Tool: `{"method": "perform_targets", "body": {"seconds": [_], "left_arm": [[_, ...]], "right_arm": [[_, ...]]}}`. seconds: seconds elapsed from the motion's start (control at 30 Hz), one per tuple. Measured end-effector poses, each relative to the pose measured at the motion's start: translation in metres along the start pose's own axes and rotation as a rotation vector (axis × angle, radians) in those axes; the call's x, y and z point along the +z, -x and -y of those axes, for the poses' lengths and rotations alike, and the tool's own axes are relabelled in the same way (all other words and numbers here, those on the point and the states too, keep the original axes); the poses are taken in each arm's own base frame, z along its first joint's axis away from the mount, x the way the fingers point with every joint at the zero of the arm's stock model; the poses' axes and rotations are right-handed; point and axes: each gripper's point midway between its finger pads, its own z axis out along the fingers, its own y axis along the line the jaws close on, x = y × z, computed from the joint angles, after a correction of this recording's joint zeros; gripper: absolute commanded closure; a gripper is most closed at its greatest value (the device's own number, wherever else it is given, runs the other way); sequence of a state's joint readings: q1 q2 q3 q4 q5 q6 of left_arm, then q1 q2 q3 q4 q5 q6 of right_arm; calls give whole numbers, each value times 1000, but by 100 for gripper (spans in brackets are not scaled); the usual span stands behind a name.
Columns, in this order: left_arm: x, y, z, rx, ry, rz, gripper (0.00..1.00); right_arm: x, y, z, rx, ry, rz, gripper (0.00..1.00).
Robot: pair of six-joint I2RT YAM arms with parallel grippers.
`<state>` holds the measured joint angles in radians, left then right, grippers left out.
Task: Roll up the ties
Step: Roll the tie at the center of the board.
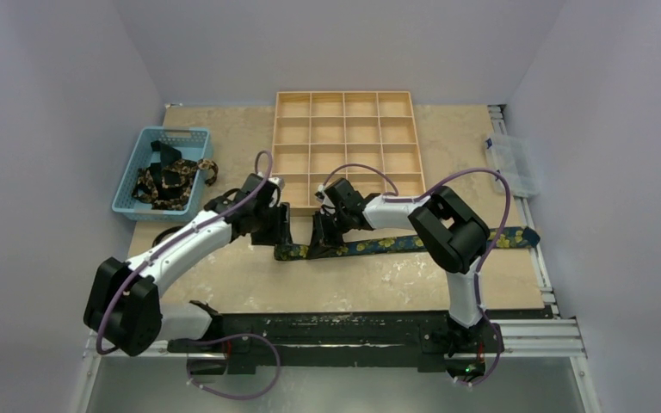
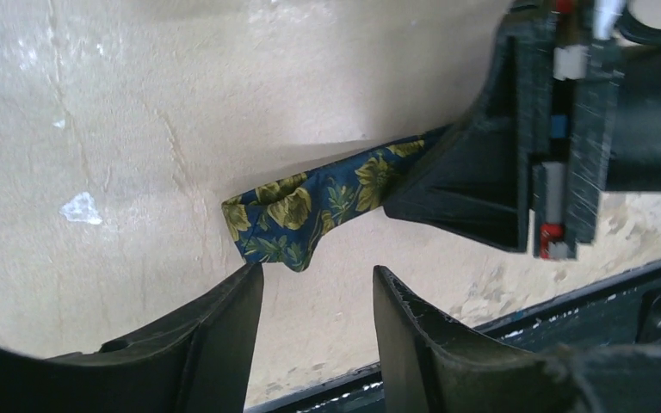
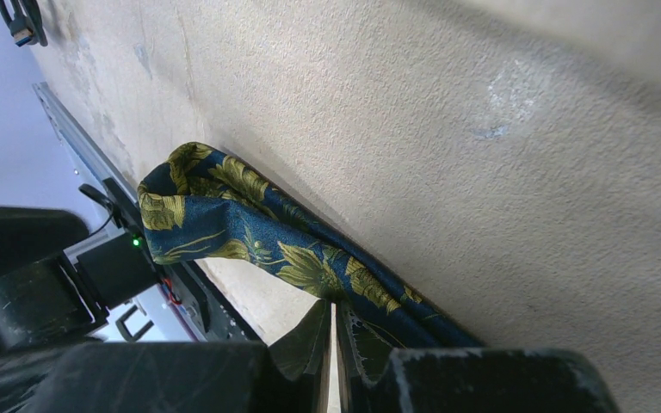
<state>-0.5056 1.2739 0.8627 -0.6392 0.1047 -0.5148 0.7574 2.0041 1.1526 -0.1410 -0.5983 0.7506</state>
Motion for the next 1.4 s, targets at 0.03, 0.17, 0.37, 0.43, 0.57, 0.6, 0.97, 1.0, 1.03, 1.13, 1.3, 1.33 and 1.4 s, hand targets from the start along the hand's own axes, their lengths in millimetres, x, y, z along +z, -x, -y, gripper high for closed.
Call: {"method": "perform_targets", "body": {"seconds": [0.03,0.17,0.37,0.43,0.57,0.6,0.97,1.0,1.03,1.13,1.3,1.33,1.4], "left_arm": [[4,-2,-2,-32,17,-13,52],[19,-15,-12,-137,81,-62,62],[28,-34,-25,-197,140,-113,78],[28,-37,-27,-202,146,-114,81],[28,-43,-30,-204,154,-115,85],[28,-44,-31,-207,156,-117,86],[32,-47,-31,-208,154,-116,86],[32,-47,-31,-210,153,-116,85],[32,-47,-31,-211,153,-116,83],[33,-47,-30,-211,145,-114,74],[27,-46,-29,-212,124,-82,54],[23,-43,-28,-211,116,-62,49],[13,-36,-28,-215,107,-14,44]], "right_arm": [[0,0,0,0,0,0,92],[0,0,0,0,1,0,92],[-1,1,-2,-2,4,-1,90],[-1,2,-5,-7,7,0,89],[-4,10,-16,-23,26,15,85],[-6,13,-22,-31,37,18,84],[-17,27,-60,-100,112,43,86],[-14,25,-59,-99,109,33,86],[-11,22,-57,-98,104,24,86],[-5,16,-49,-95,89,5,87],[13,9,-24,-78,44,-31,88],[17,6,-16,-66,31,-43,88],[17,4,-15,-64,38,-52,89]]}}
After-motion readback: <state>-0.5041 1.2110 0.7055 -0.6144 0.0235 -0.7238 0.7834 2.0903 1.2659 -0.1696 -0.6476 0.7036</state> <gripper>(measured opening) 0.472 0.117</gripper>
